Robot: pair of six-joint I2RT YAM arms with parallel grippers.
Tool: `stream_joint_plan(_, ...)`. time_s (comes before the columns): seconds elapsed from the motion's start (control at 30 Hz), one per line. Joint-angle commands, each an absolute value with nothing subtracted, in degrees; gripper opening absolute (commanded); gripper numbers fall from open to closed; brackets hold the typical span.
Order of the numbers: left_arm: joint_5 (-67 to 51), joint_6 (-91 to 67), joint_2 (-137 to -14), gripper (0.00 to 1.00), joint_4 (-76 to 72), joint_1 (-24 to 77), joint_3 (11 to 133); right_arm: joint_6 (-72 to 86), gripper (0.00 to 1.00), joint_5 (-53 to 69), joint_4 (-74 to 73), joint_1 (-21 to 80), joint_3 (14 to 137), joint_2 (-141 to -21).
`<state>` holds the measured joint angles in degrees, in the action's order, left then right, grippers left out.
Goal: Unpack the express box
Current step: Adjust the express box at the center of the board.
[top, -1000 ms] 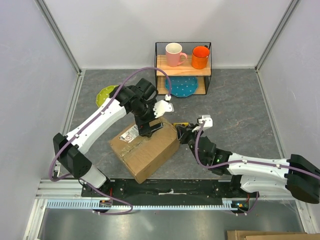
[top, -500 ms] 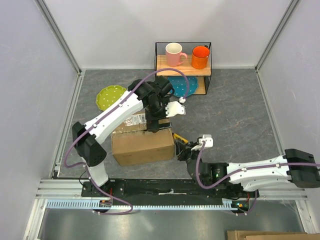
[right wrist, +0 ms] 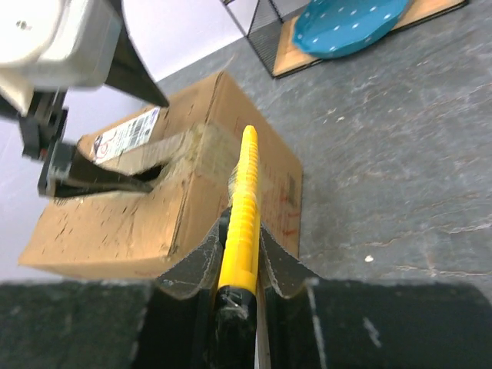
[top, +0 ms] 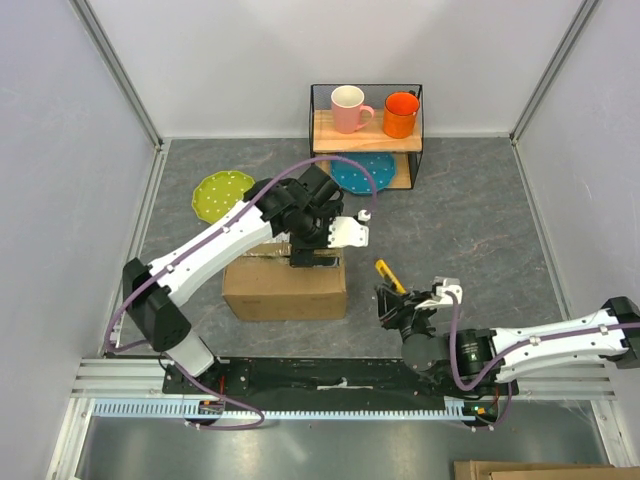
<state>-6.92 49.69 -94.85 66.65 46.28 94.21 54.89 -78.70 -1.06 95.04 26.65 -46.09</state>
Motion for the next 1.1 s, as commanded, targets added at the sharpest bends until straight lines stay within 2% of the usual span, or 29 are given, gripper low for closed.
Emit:
stream_joint_plan(0.0, -2.0, 53.8, -92.5, 0.99, 56.5, 49.3, 84.6, 52.0, 0.0, -86.3, -3.7, 91.7, 26.5, -44.3)
stream_joint_plan(0.07, -0.2, 55.1, -91.0, 0.99, 53.3, 49.8, 81.2, 50.0, 0.0, -86.8, -2.2, 88.1, 26.7, -45.3)
stream_joint_plan(0.13, 1.6, 58.5, -88.0, 0.99, 49.1, 50.8, 77.4, 43.5, 0.0, -84.0, 8.0, 80.8, 25.3, -46.3)
stream_joint_plan(0.17, 2.1, 59.6, -87.1, 0.99, 47.9, 51.1, 76.0, 38.0, 0.0, -81.0, 15.4, 78.1, 23.9, -46.9)
stream_joint_plan(0.2, 2.5, 60.6, -86.3, 0.96, 46.9, 51.8, 74.7, 29.7, 0.0, -73.6, 30.1, 73.3, 20.9, -47.5)
stream_joint_plan(0.33, 5.1, 66.4, -82.1, 0.79, 39.4, 52.9, 68.0, 28.5, 0.0, -61.8, 34.4, 63.7, 24.6, -54.2)
stream_joint_plan(0.37, 5.9, 66.9, -80.5, 0.68, 37.2, 53.4, 67.0, 28.4, 0.0, -58.8, 36.6, 61.9, 24.6, -56.2)
stream_joint_plan(0.47, 9.0, 68.9, -78.6, 0.56, 31.6, 54.6, 64.0, 31.6, 0.0, -48.9, 38.8, 55.0, 25.9, -59.7)
stream_joint_plan(0.63, 11.8, 70.9, -75.6, 0.59, 27.2, 56.2, 58.0, 33.5, 0.0, -36.1, 44.0, 46.3, 28.9, -65.7)
stream_joint_plan(0.73, 12.0, 70.3, -73.7, 0.55, 26.7, 57.3, 55.6, 35.3, 0.0, -26.7, 48.1, 41.8, 31.7, -71.8)
stream_joint_plan(0.83, 12.0, 70.0, -71.1, 0.37, 26.5, 58.5, 54.1, 37.5, 0.0, -18.1, 51.0, 38.7, 34.3, -77.2)
stream_joint_plan(0.87, 12.0, 70.0, -70.4, 0.24, 26.4, 59.1, 54.0, 37.6, 0.0, -16.7, 52.4, 38.4, 34.8, -78.6)
stream_joint_plan(0.97, 11.5, 69.8, -66.7, 0.02, 26.3, 60.7, 53.4, 37.9, 0.0, -13.1, 53.8, 38.1, 34.7, -80.4)
stream_joint_plan(1.07, 10.6, 70.0, -63.0, 0.02, 26.5, 62.5, 52.6, 39.3, 0.0, -12.4, 55.6, 38.1, 33.8, -81.2)
